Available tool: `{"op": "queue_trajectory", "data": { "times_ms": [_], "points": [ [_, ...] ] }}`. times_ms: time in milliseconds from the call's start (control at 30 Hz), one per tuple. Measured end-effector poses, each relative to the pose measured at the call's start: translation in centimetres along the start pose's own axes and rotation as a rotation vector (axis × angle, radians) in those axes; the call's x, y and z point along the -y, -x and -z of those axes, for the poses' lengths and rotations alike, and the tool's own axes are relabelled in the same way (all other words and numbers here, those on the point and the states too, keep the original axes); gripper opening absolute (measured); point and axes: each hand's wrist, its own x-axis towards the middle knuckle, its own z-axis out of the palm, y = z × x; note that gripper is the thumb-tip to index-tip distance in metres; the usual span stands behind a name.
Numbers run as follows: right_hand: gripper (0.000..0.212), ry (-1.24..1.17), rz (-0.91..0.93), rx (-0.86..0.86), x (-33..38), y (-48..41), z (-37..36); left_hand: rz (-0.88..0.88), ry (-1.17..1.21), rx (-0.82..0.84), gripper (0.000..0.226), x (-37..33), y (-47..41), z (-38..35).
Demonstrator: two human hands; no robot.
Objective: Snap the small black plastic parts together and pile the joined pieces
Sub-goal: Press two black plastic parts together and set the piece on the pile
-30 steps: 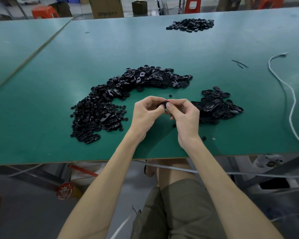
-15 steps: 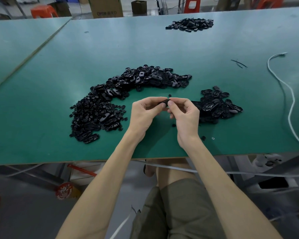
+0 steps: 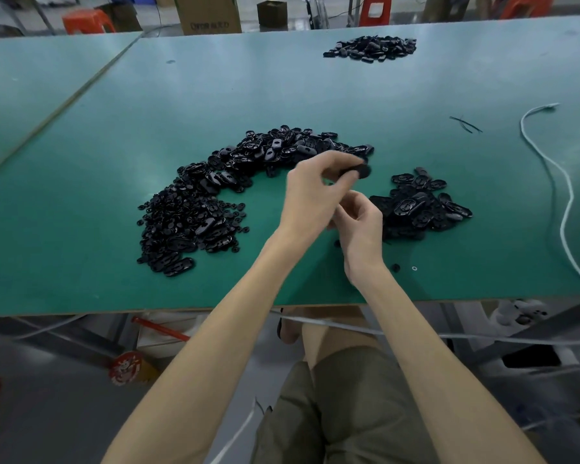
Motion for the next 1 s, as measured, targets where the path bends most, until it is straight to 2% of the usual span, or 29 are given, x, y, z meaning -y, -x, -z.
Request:
{"op": "queue_trajectory", "data": {
  "times_ms": [100,200,267,333,433,533,667,733,833,1000],
  "points": [
    [0.026,0.27,0.088,-0.013,0.2,0.0,0.3,-0.004,-0.053,0.139,0.021,-1.6,-1.0,-2.2],
    [0.034,0.189,-0.06,-0.011,0.1,0.4,0.4,0.009,-0.121,0.279,0.031,-2.1,-1.3,-4.1],
    [0.042,0.006,-0.17,-0.034,-0.1,0.6,0.4,0.035,-0.169,0.343,0.036,-2.0,-1.2,-4.7],
    [0.034,-0.074,-0.179,-0.013,0.3,0.6,0.2,0.044,-0.162,0.306,0.032,-1.7,-1.2,-4.4],
    [0.012,-0.146,-0.112,-0.023,1.0,0.3,0.0,0.074,-0.174,0.146,0.026,-0.7,-1.6,-2.2],
    [0.014,-0.097,-0.09,-0.031,0.7,0.2,-0.1,0.148,-0.316,0.02,0.035,1.1,-2.5,1.6],
    [0.014,-0.094,-0.1,-0.035,0.5,0.0,-0.2,0.236,-0.659,-0.128,0.04,4.1,-3.5,7.1],
    [0.014,-0.093,-0.099,-0.033,0.5,0.1,-0.2,0.266,-0.83,-0.088,0.039,5.6,-3.7,9.2],
    [0.014,-0.086,-0.101,-0.026,0.5,0.1,-0.1,0.314,-0.944,0.017,0.023,7.3,-3.2,10.8],
    [0.013,-0.072,-0.107,-0.031,0.6,0.1,-0.1,0.189,-1.042,-0.014,0.026,8.2,-2.4,10.8]
  ]
}}
